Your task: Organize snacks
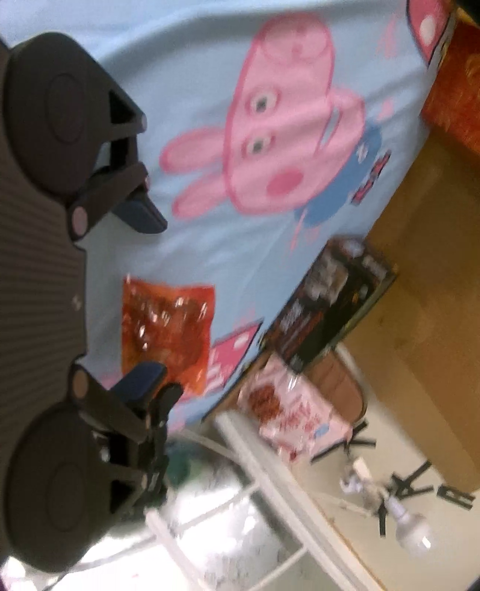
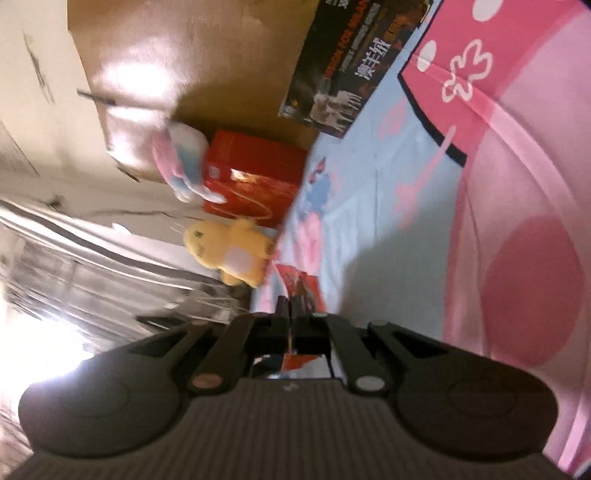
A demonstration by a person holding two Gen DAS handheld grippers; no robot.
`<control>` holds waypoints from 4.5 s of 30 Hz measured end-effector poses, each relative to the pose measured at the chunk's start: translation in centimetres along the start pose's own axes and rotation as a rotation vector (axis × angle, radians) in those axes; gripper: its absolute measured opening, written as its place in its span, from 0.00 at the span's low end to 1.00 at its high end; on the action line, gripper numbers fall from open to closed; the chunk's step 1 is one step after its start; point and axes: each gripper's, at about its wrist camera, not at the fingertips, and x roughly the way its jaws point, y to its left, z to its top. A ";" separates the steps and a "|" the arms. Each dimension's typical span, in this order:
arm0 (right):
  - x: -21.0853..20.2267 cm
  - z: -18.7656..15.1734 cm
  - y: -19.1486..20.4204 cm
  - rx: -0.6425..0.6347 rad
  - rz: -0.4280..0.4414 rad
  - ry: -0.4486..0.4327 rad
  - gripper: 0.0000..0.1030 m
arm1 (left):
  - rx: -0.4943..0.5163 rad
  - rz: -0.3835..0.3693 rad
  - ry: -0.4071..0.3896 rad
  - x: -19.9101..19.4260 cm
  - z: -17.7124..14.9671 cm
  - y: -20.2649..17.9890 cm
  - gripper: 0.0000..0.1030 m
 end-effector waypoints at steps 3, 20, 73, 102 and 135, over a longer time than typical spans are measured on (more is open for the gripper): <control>-0.1 0.5 0.2 0.028 0.065 0.006 0.04 | -0.019 -0.071 0.044 1.5 0.5 -0.4 0.76; 0.0 11.0 6.2 -0.189 0.060 -0.092 0.04 | 0.155 -0.091 -0.053 7.2 13.6 -5.9 0.58; -1.4 -5.2 5.1 -0.705 -0.695 -0.512 0.89 | 0.498 0.702 -0.136 7.5 -2.4 -10.2 1.00; -0.5 -5.7 5.4 -0.766 -0.701 -0.473 0.92 | 0.465 0.804 -0.126 7.9 -2.2 -8.1 1.00; -0.5 -5.7 5.3 -0.765 -0.704 -0.468 0.92 | 0.433 0.820 -0.134 7.7 -1.9 -6.6 1.00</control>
